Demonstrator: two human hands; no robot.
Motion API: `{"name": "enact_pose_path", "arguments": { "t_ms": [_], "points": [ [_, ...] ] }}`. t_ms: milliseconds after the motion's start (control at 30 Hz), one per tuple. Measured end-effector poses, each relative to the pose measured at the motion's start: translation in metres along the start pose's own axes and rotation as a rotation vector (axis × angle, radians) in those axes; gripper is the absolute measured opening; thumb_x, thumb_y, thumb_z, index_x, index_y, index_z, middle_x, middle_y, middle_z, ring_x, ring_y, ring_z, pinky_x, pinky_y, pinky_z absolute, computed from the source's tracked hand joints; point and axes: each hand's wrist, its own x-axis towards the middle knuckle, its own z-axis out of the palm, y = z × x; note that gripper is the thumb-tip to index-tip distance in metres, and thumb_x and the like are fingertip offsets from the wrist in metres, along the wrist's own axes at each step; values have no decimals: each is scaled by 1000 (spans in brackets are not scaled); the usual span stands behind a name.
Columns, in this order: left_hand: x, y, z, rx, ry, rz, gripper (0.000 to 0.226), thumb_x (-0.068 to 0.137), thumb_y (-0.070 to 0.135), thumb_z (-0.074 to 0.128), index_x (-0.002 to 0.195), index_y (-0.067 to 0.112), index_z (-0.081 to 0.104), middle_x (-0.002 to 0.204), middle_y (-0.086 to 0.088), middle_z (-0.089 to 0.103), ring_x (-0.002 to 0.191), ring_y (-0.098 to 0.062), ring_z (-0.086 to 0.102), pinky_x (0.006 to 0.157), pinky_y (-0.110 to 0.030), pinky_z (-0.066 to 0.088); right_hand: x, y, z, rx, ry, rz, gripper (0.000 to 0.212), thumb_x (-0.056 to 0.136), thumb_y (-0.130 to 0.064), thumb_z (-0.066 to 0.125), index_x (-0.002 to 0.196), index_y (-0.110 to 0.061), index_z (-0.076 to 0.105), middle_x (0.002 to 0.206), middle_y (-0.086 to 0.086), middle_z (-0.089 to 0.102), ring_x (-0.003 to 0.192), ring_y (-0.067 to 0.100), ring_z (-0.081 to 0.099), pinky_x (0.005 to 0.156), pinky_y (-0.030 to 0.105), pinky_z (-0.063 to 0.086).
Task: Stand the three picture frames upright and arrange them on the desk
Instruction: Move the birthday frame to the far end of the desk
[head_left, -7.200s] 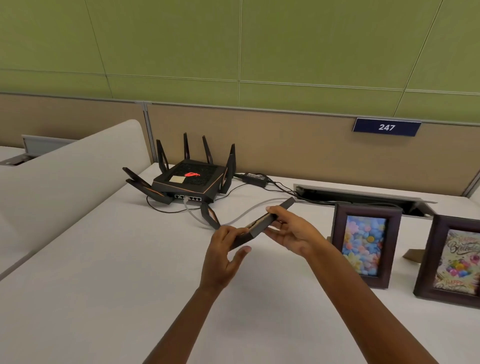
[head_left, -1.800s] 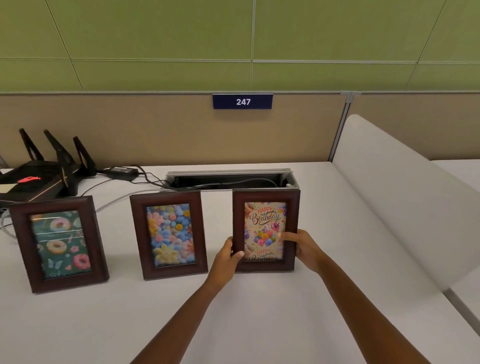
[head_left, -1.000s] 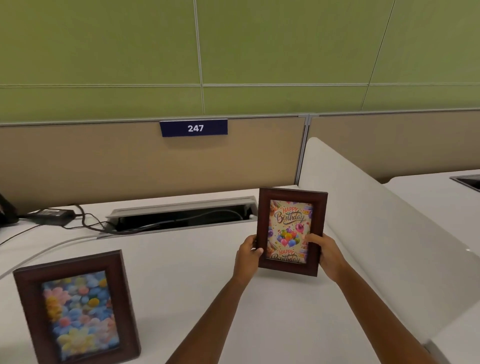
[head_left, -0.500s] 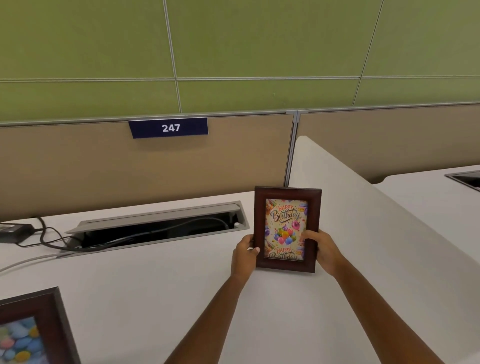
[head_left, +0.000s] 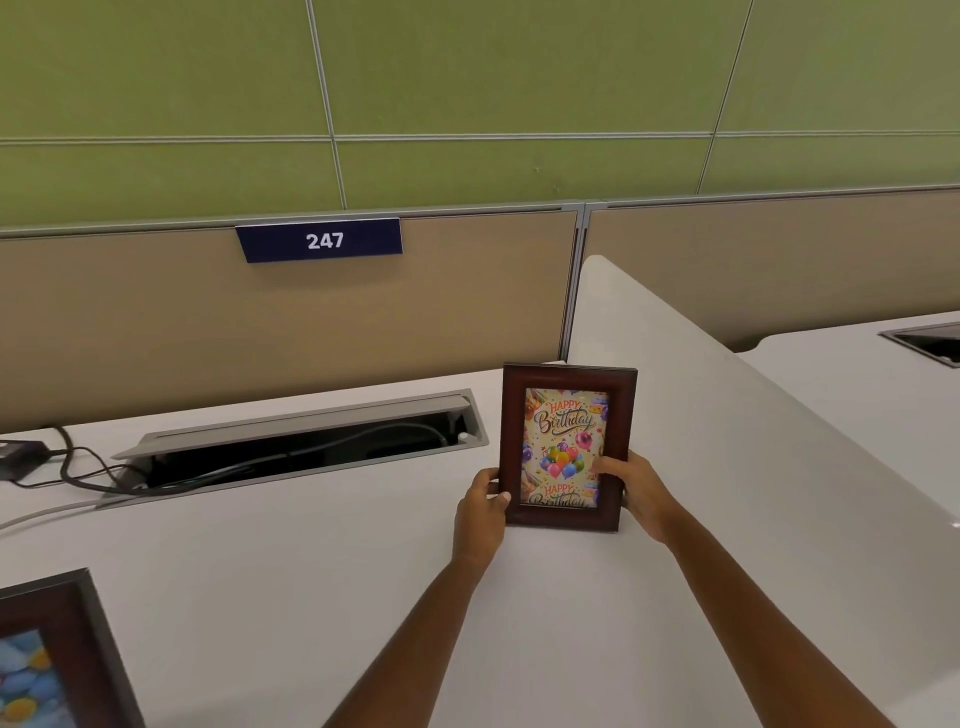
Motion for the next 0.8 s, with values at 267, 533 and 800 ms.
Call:
{"name": "enact_pose_path", "arguments": {
  "t_ms": [267, 533, 800],
  "points": [
    [-38, -10, -4, 197, 52, 104, 61, 94, 21, 46, 144, 12, 12, 156, -8, 13, 142, -25, 19, 114, -37, 26, -36, 11, 3, -325, 291, -184, 68, 84, -21, 62, 140, -13, 25, 148, 15, 32, 134, 31, 35, 105, 48, 37],
    [-87, -21, -21, 329, 70, 188, 63, 95, 28, 43, 145, 18, 7, 158, -4, 4, 144, -21, 14, 116, -35, 21, -105, 31, 43, -727, 400, -542, 57, 88, -13, 55, 138, -7, 29, 148, 17, 31, 140, 30, 22, 110, 39, 26],
    [-131, -44, -68, 452, 193, 278, 61, 94, 38, 39, 143, 25, 7, 158, 0, 2, 145, -15, 11, 117, -30, 16, -147, 59, 125, -745, 127, -549, 51, 91, -21, 49, 138, -12, 29, 151, 6, 27, 141, 20, 21, 112, 26, 16]
  ]
}}
